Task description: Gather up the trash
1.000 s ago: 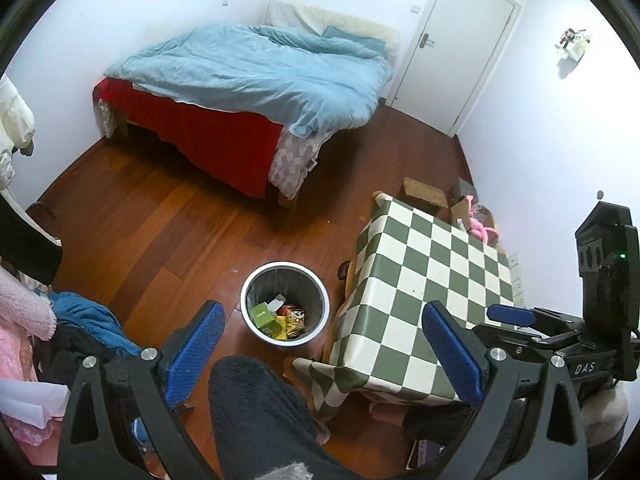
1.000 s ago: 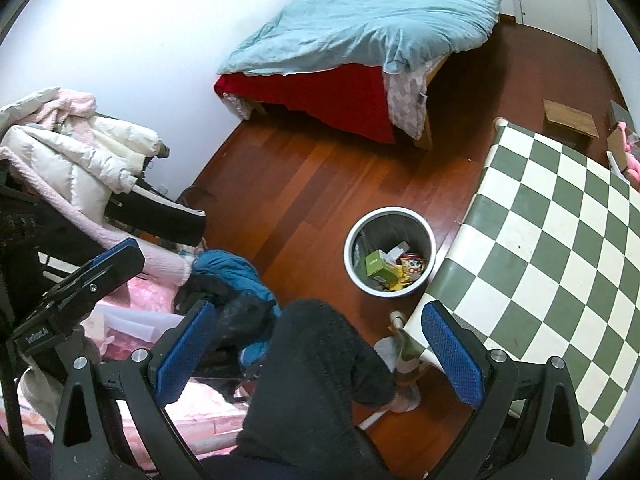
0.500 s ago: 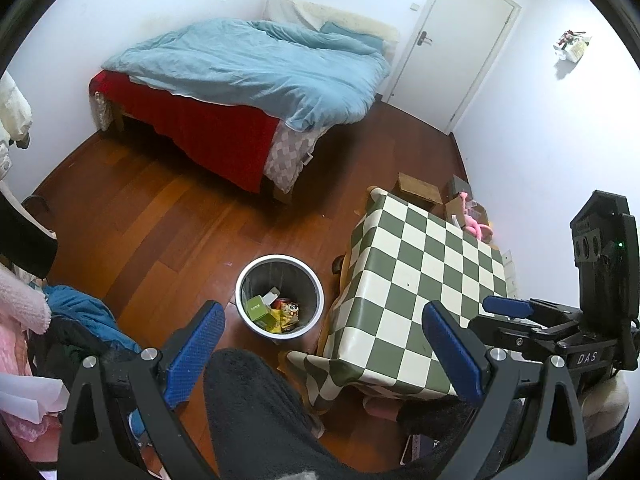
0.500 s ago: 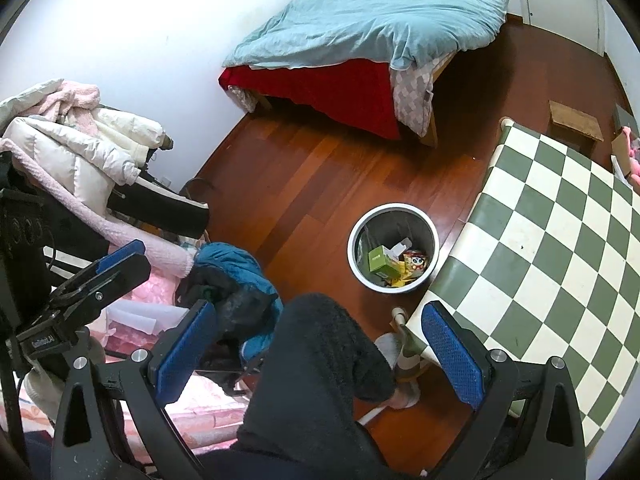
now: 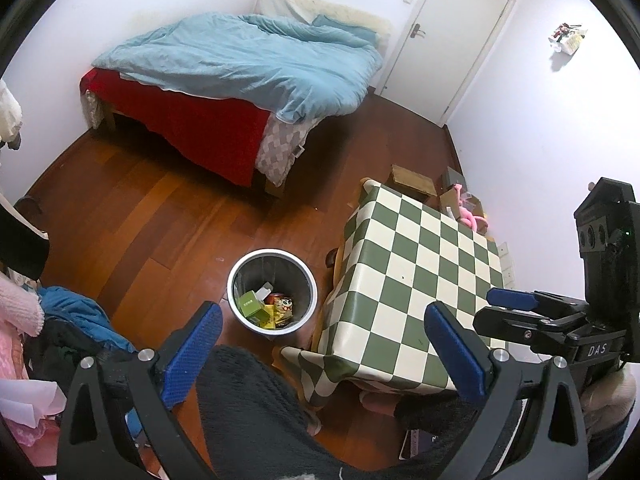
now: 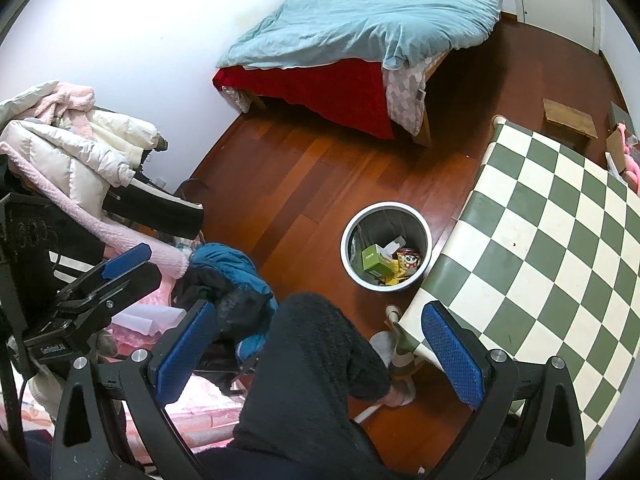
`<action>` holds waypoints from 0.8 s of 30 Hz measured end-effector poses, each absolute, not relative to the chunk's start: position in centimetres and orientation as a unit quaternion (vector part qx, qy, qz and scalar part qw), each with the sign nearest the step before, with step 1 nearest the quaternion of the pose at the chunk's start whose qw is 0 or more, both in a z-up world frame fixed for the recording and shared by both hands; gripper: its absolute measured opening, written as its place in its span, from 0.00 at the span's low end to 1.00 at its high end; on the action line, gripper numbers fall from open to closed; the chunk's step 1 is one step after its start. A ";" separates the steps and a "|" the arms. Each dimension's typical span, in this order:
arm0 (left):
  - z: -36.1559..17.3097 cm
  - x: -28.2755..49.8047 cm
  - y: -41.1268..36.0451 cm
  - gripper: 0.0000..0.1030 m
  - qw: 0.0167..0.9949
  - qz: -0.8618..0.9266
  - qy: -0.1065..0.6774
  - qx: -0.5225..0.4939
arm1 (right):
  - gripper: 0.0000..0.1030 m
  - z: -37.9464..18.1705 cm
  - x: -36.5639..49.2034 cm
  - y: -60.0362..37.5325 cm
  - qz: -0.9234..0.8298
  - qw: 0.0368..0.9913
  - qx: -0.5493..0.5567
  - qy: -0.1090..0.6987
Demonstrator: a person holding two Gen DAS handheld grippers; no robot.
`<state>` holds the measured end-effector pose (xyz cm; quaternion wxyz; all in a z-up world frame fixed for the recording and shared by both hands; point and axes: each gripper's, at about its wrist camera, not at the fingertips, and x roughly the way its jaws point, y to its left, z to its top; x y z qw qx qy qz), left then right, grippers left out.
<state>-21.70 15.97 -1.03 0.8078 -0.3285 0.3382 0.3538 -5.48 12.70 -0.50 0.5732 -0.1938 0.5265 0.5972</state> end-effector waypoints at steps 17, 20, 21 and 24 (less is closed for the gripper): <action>-1.2 -21.4 16.0 1.00 0.809 0.348 0.341 -0.330 | 1.00 0.1 -5.6 12.7 0.602 0.569 -0.199 0.524; -1.1 -21.4 16.1 1.00 0.809 0.348 0.341 -0.330 | 1.00 0.1 -5.7 12.7 0.602 0.568 -0.200 0.524; -1.1 -21.4 16.1 1.00 0.809 0.346 0.341 -0.330 | 1.00 0.2 -5.7 12.7 0.602 0.568 -0.200 0.524; -1.1 -21.4 16.1 1.00 0.809 0.347 0.341 -0.330 | 1.00 0.2 -5.8 12.7 0.603 0.567 -0.203 0.523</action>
